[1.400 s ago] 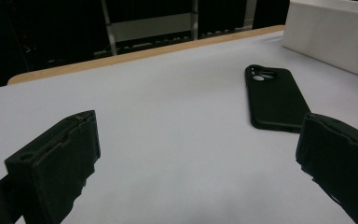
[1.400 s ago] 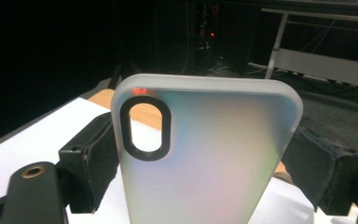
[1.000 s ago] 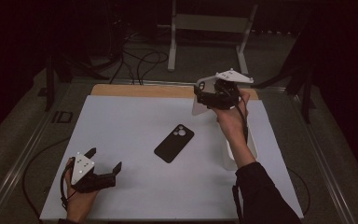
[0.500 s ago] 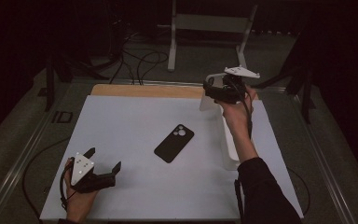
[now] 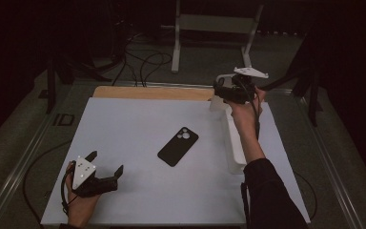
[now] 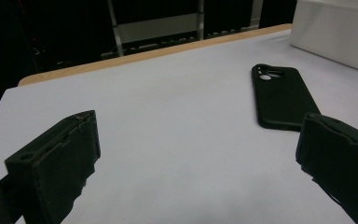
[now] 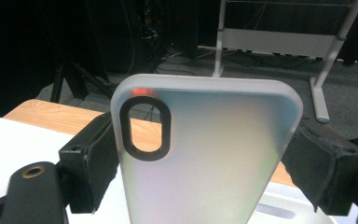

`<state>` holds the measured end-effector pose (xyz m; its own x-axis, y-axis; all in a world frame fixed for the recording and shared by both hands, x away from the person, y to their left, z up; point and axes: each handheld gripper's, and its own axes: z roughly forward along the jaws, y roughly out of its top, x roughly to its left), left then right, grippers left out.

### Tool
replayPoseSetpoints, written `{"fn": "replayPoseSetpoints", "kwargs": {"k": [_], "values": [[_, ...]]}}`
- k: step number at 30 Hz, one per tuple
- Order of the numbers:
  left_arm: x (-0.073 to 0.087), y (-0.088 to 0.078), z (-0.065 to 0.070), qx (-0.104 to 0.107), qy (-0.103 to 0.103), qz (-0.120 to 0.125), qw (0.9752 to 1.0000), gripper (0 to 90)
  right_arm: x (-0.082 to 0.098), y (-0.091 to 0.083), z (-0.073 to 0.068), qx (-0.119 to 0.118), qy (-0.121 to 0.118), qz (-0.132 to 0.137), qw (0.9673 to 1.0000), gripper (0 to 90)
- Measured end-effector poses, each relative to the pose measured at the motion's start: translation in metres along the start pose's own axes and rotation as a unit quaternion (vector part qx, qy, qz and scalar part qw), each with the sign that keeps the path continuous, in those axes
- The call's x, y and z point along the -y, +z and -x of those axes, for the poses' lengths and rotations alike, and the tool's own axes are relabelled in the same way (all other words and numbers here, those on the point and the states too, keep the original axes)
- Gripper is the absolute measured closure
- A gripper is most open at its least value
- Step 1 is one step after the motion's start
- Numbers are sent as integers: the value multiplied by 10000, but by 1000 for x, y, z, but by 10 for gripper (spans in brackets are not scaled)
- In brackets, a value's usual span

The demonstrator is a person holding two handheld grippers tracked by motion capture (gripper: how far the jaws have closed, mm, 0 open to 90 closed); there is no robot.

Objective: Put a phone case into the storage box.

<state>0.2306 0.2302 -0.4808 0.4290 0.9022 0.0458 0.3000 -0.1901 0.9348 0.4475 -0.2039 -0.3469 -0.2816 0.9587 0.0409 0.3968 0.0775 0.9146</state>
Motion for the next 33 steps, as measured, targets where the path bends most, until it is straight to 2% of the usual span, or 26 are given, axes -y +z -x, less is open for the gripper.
{"fn": "replayPoseSetpoints", "kwargs": {"k": [12,21,27,33], "values": [[0,1,0,6,-6,-14,10000,3,3,-1,24,318,168,-21,9994,167],[1,1,1,15,11,-26,10000,3,6,-3,41,559,161,-89,9983,167],[1,2,1,17,18,-40,10000,3,12,2,51,701,193,-180,9972,166],[1,1,1,20,-6,-27,10000,3,19,10,57,745,241,-298,9965,166]]}}
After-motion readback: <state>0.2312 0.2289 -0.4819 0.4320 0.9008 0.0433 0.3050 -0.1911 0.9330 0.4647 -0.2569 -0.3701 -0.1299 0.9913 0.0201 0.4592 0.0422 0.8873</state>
